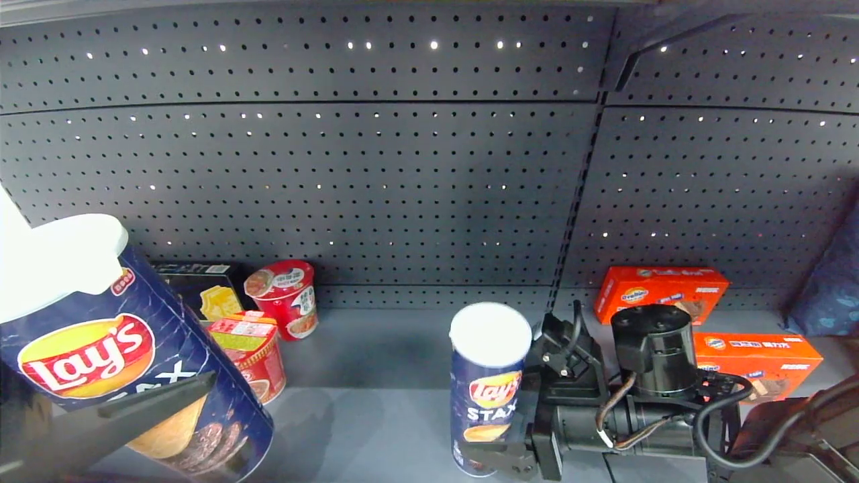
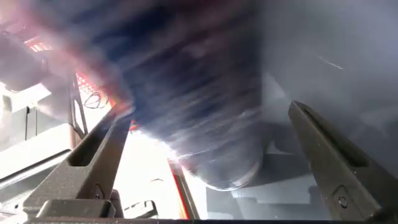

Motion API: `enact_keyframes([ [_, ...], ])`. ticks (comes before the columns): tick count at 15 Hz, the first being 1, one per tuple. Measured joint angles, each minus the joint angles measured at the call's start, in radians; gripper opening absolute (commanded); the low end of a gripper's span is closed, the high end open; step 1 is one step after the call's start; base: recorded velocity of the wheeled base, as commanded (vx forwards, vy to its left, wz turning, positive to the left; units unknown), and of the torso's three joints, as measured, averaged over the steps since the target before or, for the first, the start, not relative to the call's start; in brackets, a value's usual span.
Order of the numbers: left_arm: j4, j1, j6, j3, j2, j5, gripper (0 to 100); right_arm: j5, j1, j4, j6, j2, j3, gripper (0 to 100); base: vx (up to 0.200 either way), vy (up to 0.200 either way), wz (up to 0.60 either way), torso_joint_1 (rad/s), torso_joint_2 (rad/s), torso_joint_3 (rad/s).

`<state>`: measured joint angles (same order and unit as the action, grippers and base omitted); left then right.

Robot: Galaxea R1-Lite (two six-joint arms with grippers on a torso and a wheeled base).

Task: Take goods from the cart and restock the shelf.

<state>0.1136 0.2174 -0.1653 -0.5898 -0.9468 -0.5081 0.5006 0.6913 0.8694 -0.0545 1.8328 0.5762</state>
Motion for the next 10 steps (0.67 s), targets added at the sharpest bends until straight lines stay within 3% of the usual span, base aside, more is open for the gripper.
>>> enact_keyframes([
  [8, -0.001, 0.006, 0.000, 0.000, 0.019, -0.003, 0, -0.004, -0.013, -0.007, 0.000, -0.093, -0.094, 100, 0.000, 0.000, 0.00, 0.000, 0.00, 0.000],
  [10, 0.001, 0.046, 0.000, -0.006, 0.020, -0.006, 0, -0.016, -0.016, -0.009, 0.001, -0.149, -0.126, 100, 0.000, 0.000, 0.00, 0.000, 0.00, 0.000],
])
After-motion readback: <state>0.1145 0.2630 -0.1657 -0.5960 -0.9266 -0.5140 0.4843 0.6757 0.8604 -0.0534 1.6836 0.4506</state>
